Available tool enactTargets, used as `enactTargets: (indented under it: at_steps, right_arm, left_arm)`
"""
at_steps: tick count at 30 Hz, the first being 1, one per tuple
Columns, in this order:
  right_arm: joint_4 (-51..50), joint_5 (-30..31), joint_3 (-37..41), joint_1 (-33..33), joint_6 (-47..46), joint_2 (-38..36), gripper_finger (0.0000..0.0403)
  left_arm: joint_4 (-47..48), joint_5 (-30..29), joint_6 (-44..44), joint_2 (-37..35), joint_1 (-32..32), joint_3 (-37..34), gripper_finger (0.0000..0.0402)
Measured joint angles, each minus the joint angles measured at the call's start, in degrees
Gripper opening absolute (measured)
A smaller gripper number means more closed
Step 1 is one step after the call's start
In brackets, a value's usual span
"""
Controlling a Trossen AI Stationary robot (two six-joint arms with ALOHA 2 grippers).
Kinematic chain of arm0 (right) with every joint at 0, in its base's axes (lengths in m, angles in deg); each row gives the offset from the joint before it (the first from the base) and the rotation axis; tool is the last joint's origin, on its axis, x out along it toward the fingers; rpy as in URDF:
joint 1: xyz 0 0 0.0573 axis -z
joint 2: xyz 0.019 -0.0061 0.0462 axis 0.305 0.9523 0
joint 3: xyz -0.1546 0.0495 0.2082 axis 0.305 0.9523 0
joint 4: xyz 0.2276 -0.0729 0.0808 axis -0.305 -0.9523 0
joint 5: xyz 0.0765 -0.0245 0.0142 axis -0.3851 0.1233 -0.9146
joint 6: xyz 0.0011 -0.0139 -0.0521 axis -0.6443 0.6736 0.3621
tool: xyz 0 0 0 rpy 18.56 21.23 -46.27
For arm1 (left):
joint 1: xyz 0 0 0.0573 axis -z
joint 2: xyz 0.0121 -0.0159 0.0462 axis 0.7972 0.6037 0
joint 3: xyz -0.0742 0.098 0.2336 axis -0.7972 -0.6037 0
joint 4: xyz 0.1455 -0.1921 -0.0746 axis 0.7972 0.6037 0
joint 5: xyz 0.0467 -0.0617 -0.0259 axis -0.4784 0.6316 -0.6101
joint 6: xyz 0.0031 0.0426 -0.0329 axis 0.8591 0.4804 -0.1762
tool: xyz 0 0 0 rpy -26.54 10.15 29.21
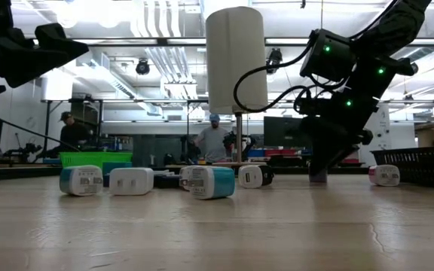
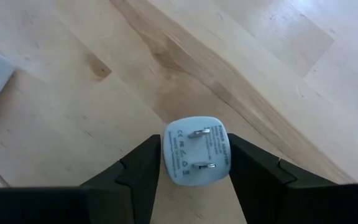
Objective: Pick & Place Office items
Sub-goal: Put the violet charger adapter into the black bin
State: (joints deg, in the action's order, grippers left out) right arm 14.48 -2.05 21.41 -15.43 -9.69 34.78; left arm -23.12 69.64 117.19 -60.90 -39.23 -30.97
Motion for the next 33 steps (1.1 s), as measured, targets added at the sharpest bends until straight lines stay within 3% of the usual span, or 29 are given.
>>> enactTargets:
  at_steps: [12, 20, 33]
  right_arm:
    - [-0.39, 0.00, 0.00, 0.19, -0.04, -0.09, 0.0170]
    - [-0.52, 0.21, 0.00, 1.09, -0.74, -0.09, 0.0132]
    - [-0.87, -0.06, -0.04, 1.11, -0.67, -0.11, 0.0136]
  left_arm:
    - [0.00, 0.00, 0.00, -0.01, 0.00, 0.00, 0.0257]
    - [0.00, 0.00, 0.00, -0.02, 0.00, 0.00, 0.0257]
    - [0.00, 0.00, 0.00, -0.01, 0.00, 0.00, 0.0257]
